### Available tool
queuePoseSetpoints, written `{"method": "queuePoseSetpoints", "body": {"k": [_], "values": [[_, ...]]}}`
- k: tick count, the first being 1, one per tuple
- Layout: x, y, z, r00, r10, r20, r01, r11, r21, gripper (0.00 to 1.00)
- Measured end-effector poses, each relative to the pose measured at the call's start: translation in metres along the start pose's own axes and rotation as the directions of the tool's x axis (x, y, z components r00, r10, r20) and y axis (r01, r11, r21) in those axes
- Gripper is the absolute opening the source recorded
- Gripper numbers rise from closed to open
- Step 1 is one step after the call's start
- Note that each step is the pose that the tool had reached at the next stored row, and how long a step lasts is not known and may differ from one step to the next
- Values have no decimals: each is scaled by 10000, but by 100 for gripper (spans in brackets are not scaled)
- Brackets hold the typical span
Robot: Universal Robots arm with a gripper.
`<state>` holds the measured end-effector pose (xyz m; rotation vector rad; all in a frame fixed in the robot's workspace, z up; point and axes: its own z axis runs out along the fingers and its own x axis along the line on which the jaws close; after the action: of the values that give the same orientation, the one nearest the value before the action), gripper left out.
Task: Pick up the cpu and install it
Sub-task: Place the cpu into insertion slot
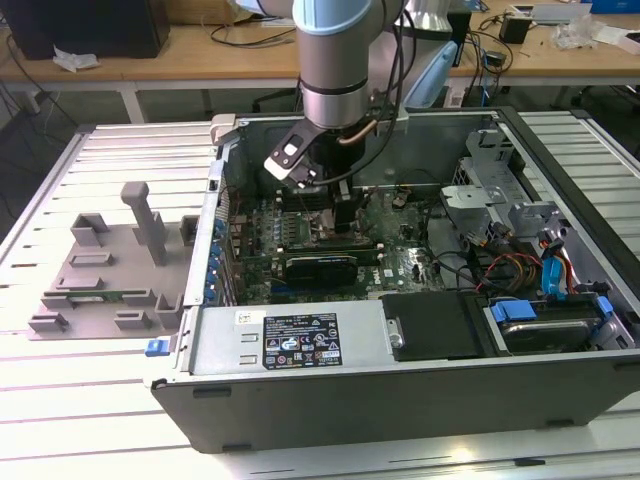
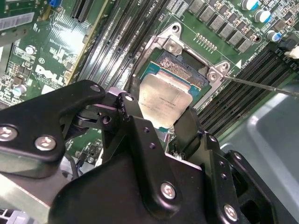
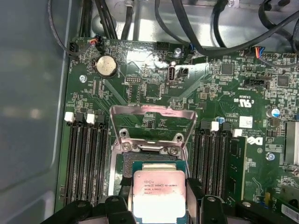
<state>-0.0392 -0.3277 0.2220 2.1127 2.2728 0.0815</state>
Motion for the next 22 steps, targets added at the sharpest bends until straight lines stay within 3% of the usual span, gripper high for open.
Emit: {"method": "queuePoseSetpoints", "body": {"k": [12, 20, 22], "values": [[55, -22, 135, 10000, 44, 3, -44, 10000, 0, 54], [55, -27, 201, 9996, 286, 10, -286, 9996, -3, 54], [54, -29, 214, 9985, 553, 29, -553, 9985, -4, 54]]}}
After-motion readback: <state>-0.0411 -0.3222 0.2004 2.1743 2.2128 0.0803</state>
